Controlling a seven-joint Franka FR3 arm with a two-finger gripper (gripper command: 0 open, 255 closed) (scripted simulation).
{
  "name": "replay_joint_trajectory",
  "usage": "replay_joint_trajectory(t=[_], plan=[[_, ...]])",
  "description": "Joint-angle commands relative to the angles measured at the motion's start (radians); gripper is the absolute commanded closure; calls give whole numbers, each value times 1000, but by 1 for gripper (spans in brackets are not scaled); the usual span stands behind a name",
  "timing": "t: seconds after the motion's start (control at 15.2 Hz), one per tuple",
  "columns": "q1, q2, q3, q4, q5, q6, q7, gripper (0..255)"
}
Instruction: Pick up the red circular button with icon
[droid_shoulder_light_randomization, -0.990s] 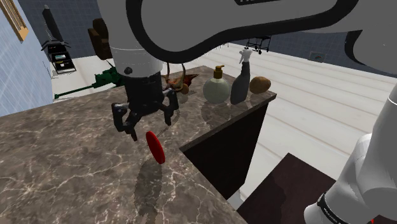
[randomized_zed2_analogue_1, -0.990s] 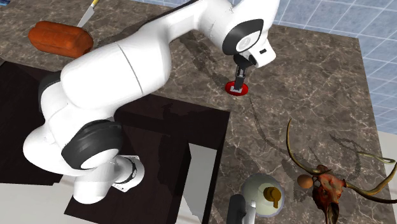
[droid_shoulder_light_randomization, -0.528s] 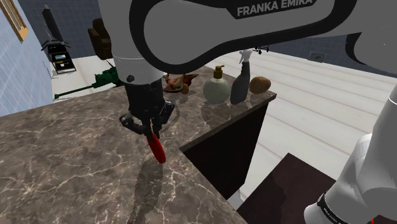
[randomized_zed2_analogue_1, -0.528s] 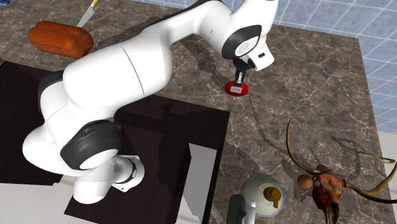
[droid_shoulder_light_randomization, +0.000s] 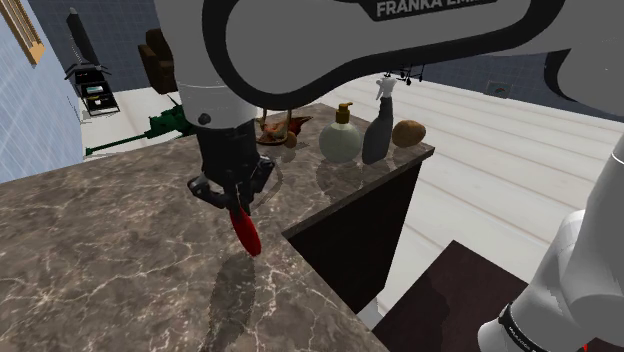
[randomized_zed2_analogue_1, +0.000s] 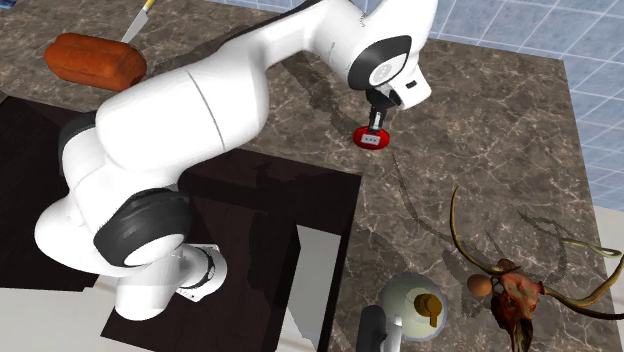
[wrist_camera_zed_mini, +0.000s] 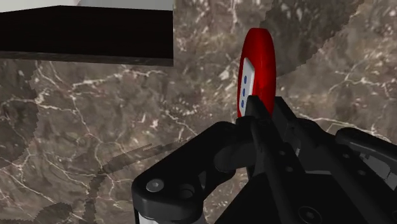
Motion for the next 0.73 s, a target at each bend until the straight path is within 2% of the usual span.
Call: replay_joint_trajectory(t=[0.0,0.66], plan=[[3,6,1,32,-3,-27,1,255],[25,44,7,212,-25,-176,8,255]])
